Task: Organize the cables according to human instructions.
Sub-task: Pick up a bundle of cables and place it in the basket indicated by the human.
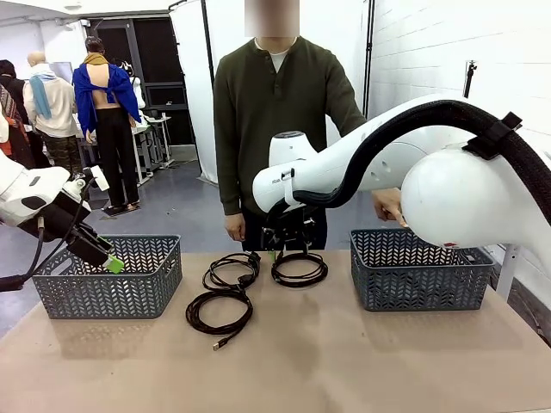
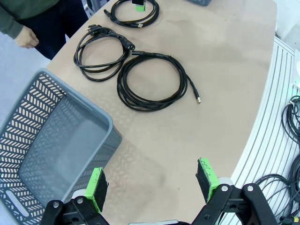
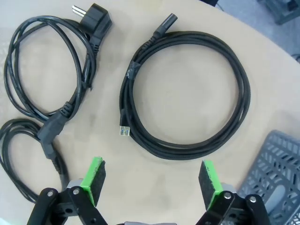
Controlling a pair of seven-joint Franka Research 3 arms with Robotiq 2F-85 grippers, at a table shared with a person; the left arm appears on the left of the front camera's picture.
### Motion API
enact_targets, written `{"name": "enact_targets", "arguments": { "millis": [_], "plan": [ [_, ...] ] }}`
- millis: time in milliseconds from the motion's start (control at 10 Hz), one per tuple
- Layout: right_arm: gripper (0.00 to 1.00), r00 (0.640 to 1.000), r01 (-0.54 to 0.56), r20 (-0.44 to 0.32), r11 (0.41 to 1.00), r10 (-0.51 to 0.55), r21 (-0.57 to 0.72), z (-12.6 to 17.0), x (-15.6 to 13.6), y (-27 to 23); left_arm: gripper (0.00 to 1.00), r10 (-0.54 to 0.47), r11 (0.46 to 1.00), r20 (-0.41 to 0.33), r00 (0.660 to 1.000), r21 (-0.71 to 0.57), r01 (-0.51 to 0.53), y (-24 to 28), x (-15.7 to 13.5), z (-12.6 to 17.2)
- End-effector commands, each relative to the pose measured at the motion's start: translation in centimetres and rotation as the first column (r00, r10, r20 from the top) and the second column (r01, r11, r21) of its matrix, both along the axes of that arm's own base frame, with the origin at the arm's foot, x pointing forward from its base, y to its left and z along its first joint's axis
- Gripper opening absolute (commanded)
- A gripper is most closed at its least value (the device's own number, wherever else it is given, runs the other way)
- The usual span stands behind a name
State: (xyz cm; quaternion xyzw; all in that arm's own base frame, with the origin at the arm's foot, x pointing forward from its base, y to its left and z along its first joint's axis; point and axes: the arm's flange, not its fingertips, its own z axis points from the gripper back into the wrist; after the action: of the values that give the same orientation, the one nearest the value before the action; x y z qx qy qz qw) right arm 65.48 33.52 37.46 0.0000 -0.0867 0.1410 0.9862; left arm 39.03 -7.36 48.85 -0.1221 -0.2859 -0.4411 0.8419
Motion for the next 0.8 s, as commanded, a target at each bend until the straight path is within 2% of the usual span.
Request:
{"name": "enact_targets", "arguments": {
  "millis": [0, 700],
  "plan": [
    [1.00, 1.000, -0.004, 0.002, 1.000, 0.004, -0.002, 0.3, -0.1, -0.2, 1.00, -0.020, 1.000, 0.001, 1.000, -0.014, 0.020, 0.3, 0.1, -0.1],
    [1.00, 0.989, 0.135, -0.064, 0.990, -0.133, 0.038, 0.0, 3.1, 1.7, 1.00, -0.020, 1.000, 0.001, 1.000, -0.014, 0.020, 0.3, 0.1, -0.1]
  ]
}}
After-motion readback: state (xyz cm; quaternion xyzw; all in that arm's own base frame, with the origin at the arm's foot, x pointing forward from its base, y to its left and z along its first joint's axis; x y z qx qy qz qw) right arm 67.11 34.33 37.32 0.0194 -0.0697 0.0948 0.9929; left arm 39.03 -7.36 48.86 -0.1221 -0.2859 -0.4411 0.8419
